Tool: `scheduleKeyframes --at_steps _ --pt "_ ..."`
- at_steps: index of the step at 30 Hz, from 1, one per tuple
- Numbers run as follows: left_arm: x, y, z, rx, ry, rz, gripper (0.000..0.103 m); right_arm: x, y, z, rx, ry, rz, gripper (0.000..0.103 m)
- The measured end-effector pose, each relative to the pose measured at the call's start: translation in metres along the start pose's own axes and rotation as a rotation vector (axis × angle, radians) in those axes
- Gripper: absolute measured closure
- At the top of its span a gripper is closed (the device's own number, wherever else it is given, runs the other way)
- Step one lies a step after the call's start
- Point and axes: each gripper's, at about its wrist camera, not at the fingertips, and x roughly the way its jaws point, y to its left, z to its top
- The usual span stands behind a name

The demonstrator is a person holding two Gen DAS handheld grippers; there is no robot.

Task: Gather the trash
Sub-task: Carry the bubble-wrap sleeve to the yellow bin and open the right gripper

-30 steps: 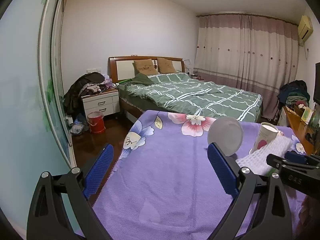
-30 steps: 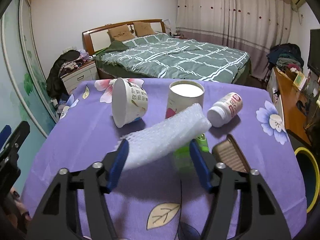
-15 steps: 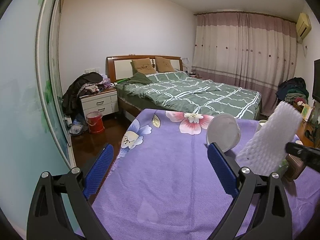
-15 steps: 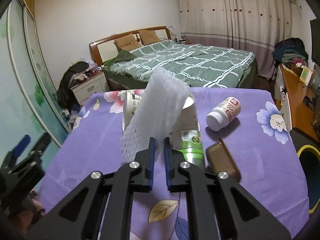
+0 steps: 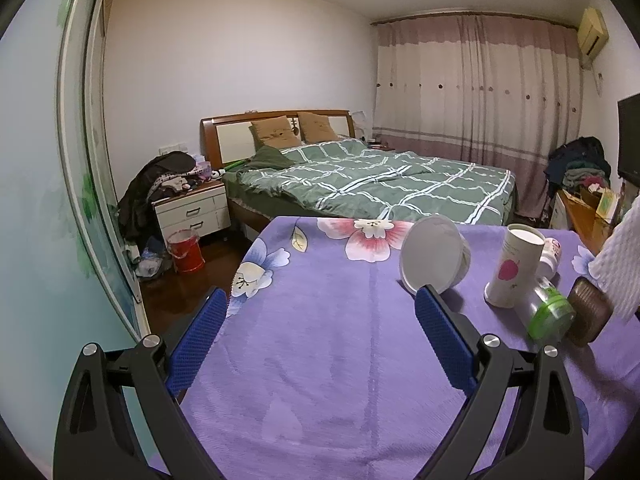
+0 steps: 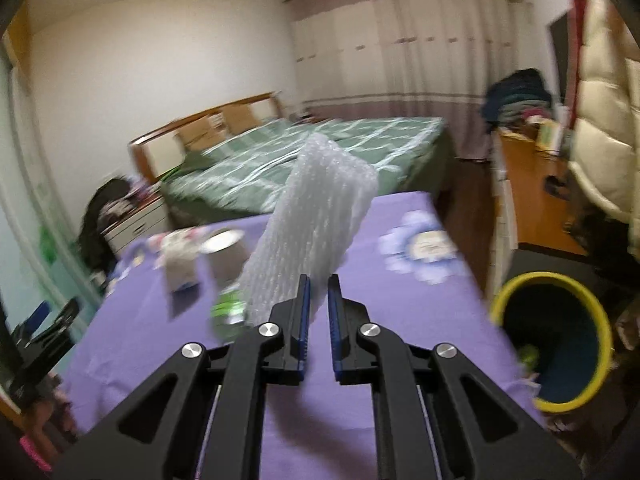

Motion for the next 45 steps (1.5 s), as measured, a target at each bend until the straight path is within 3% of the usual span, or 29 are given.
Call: scheduleKeyframes --at_steps 9,13,20,25,30,35,45 --pt "-0.001 -0.028 0.0 0.052 0.036 -0.097 0.009 0.003 -0.105 0.004 0.161 -0.043 -0.256 0.094" --pt "-0.011 -0.054 0.004 0.076 0.055 -0.2 0.009 0.0 -0.149 0.0 0.214 -0.058 -0.394 0.094" --pt "-0.026 -0.114 0.014 0.153 0.045 -0.349 0.009 0.009 -0.198 -0.012 0.3 -0.025 -0.529 0.094" --pt "-0.026 -0.147 0.019 0.183 0.063 -0.431 0.009 0.02 -0.208 -0.015 0.319 -0.001 -0.569 0.093" --pt "-0.022 -0.163 0.022 0.209 0.065 -0.45 0.009 0.02 -0.212 -0.018 0.335 0.01 -0.612 0.092" --pt "-0.015 -0.171 0.017 0.212 0.077 -0.444 0.009 0.021 -0.215 -0.021 0.341 0.011 -0.632 0.064" --pt "0.006 -0.169 0.008 0.201 0.141 -0.402 0.009 0.022 -0.211 -0.02 0.336 0.007 -0.62 0.059"
